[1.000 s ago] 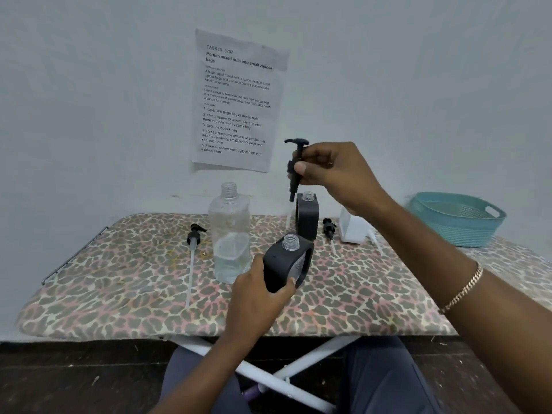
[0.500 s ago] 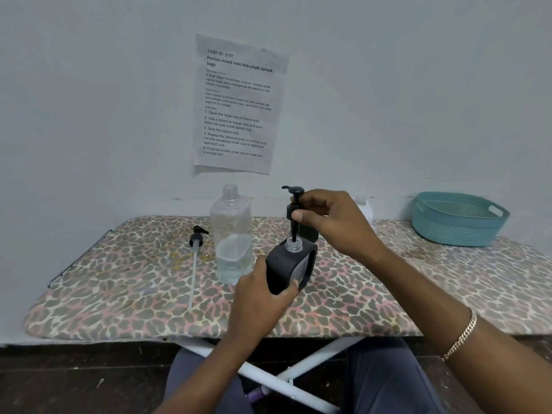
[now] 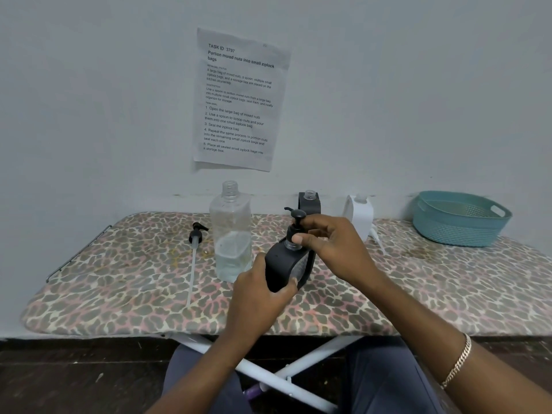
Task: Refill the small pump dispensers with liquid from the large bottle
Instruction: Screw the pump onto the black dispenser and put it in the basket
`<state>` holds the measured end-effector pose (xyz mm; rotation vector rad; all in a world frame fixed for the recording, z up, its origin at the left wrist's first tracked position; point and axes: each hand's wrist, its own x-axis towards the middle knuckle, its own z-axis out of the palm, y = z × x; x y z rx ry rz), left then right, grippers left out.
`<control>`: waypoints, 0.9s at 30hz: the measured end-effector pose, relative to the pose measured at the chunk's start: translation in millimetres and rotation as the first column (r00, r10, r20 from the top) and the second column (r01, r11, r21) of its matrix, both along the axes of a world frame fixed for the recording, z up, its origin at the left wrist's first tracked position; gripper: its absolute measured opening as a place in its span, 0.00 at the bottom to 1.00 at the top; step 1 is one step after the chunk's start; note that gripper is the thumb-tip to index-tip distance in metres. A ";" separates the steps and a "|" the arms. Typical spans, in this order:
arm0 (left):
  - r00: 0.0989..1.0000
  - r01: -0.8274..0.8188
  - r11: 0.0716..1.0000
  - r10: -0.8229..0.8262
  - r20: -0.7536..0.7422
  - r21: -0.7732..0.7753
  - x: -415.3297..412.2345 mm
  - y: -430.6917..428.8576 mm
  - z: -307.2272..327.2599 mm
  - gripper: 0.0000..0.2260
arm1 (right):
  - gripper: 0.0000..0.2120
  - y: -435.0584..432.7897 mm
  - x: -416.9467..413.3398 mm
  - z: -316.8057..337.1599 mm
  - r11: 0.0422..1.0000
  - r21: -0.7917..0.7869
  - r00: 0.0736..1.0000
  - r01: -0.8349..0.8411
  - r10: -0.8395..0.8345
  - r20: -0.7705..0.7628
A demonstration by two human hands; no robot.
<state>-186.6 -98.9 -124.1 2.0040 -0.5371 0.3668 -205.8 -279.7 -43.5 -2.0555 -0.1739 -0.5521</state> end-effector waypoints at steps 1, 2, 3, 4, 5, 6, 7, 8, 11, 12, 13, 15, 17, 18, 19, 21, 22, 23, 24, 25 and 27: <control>1.000 -0.001 1.000 0.001 0.002 0.000 0.1 -0.1 0.4 0.16 | 0.09 0.9 0.2 -1.0 1.000 -0.010 1.000 0.000 0.000 0.009; 1.000 -0.002 1.000 0.002 0.003 -0.003 0.3 0.0 0.7 0.16 | 0.09 1.9 0.6 -2.2 1.000 -0.020 1.000 -0.001 0.001 0.013; 1.000 0.000 1.000 0.000 0.001 -0.008 0.9 0.0 0.5 0.17 | 0.09 3.0 0.9 -3.6 1.000 -0.027 1.000 -0.002 0.003 0.017; 1.000 0.003 1.000 -0.003 0.000 -0.012 1.2 0.1 0.4 0.17 | 0.09 4.0 0.9 -4.9 1.000 -0.031 1.000 -0.002 0.002 0.019; 1.000 0.003 1.000 -0.003 0.000 -0.011 1.3 0.3 0.3 0.17 | 0.09 4.5 0.5 -6.3 1.000 -0.029 1.000 0.001 -0.001 0.022; 1.000 0.001 1.000 -0.001 0.001 -0.006 1.2 0.6 0.1 0.17 | 0.09 5.0 0.4 -7.8 1.000 -0.022 1.000 0.008 -0.007 0.026; 1.000 -0.001 1.000 0.001 0.000 0.000 1.2 0.6 0.2 0.17 | 0.09 5.3 0.1 -9.6 1.000 -0.004 0.999 0.017 -0.016 0.029; 1.000 -0.001 1.000 0.001 -0.002 0.005 1.1 0.8 0.1 0.17 | 0.09 6.2 -0.4 -11.2 0.999 0.021 0.999 0.026 -0.027 0.034; 1.000 -0.005 1.000 0.005 -0.010 0.006 -0.4 0.7 1.5 0.17 | 0.14 13.3 -1.5 -14.3 0.995 0.063 0.995 0.077 -0.081 0.066; 1.000 -0.004 1.000 0.004 -0.009 0.003 -0.9 0.5 2.3 0.17 | 0.17 16.1 -1.0 -14.6 0.994 0.049 0.992 0.097 -0.101 0.077; 1.000 -0.001 1.000 0.001 -0.005 0.001 -1.5 0.2 3.0 0.17 | 0.19 18.4 -0.7 -14.8 0.993 0.030 0.990 0.111 -0.113 0.084; 1.000 0.002 1.000 -0.002 0.006 -0.004 -2.6 0.1 4.1 0.18 | 0.22 19.1 0.2 -14.6 0.993 0.008 0.992 0.117 -0.118 0.054; 1.000 0.003 1.000 -0.003 0.001 -0.010 -2.1 0.0 4.2 0.17 | 0.20 14.3 0.1 -14.5 0.997 0.002 0.996 0.083 -0.083 -0.022; 1.000 0.004 1.000 -0.004 -0.004 -0.014 -1.8 0.2 3.8 0.17 | 0.18 10.3 -0.2 -14.4 0.999 -0.003 0.997 0.042 -0.042 -0.060; 1.000 0.005 1.000 -0.005 -0.004 -0.016 -1.5 0.2 3.7 0.17 | 0.17 6.1 -0.7 -13.5 1.000 0.008 0.996 -0.015 0.016 -0.088; 1.000 0.007 1.000 -0.007 0.007 -0.009 -0.8 0.3 2.9 0.17 | 0.17 -1.8 -2.3 -10.7 0.985 0.107 0.984 -0.137 0.148 -0.103; 1.000 0.009 1.000 -0.009 0.009 -0.004 -0.3 0.3 2.5 0.17 | 0.17 -4.3 -3.7 -9.5 0.970 0.164 0.976 -0.179 0.197 -0.099; 1.000 0.012 1.000 -0.012 0.007 -0.002 -0.1 0.5 1.9 0.17 | 0.18 -6.2 -4.1 -9.6 0.961 0.199 0.972 -0.195 0.216 -0.092; 1.000 0.015 1.000 -0.015 0.004 -0.002 0.1 0.7 1.5 0.17 | 0.18 -7.1 -4.1 -10.3 0.958 0.211 0.973 -0.192 0.213 -0.084; 1.000 0.017 1.000 -0.017 0.003 -0.002 0.0 0.8 1.4 0.17 | 0.17 -6.9 -3.9 -11.6 0.961 0.217 0.978 -0.175 0.195 -0.077; 1.000 0.017 1.000 -0.017 0.004 0.002 -0.5 0.8 1.4 0.17 | 0.16 -4.4 -3.2 -14.0 0.969 0.222 0.989 -0.112 0.130 -0.065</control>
